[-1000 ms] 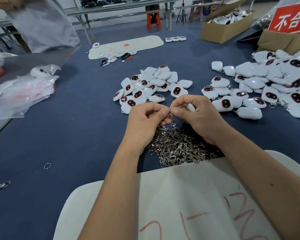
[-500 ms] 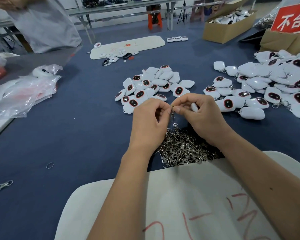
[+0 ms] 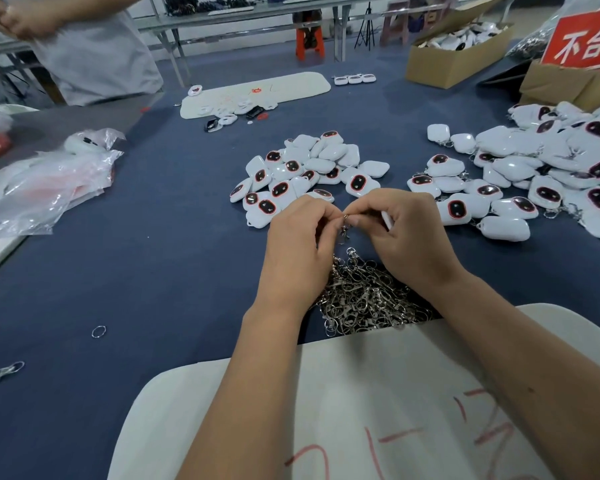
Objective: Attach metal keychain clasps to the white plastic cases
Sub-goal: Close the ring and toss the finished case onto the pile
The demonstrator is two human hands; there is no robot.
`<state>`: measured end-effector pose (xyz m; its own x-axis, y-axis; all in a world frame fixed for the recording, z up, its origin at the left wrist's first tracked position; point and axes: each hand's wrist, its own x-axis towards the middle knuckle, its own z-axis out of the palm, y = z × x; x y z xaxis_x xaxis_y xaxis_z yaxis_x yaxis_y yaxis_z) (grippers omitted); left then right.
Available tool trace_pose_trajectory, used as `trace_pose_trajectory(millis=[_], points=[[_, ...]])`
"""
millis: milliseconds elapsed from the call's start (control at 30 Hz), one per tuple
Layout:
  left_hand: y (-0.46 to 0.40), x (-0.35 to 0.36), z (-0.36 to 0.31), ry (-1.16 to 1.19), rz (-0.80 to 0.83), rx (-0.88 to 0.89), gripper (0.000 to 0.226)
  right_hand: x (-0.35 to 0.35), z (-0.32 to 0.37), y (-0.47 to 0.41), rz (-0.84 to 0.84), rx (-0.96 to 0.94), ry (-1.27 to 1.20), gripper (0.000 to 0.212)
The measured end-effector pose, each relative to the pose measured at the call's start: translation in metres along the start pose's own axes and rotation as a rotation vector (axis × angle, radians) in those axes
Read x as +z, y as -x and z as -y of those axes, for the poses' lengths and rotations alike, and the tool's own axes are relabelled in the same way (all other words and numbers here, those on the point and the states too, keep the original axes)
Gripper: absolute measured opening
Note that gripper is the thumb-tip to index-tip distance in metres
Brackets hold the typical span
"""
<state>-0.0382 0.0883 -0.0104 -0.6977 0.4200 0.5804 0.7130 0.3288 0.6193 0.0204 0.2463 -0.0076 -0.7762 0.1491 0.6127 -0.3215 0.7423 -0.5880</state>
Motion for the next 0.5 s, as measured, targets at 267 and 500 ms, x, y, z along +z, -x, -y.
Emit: trace_pose_trajectory(millis=[267,500], points=[[0.001,0.002,-0.001,-0.024,-0.001,0.008,0.013,-0.003,-0.001,-0.001,0.012,-0.092,0.097,0.010],[-0.001,0.004,-0.007,-0.014,-0.043,0.019,0.014,-0.001,-0.011,-0.002,0.116,0.289,-0.324,0.013]])
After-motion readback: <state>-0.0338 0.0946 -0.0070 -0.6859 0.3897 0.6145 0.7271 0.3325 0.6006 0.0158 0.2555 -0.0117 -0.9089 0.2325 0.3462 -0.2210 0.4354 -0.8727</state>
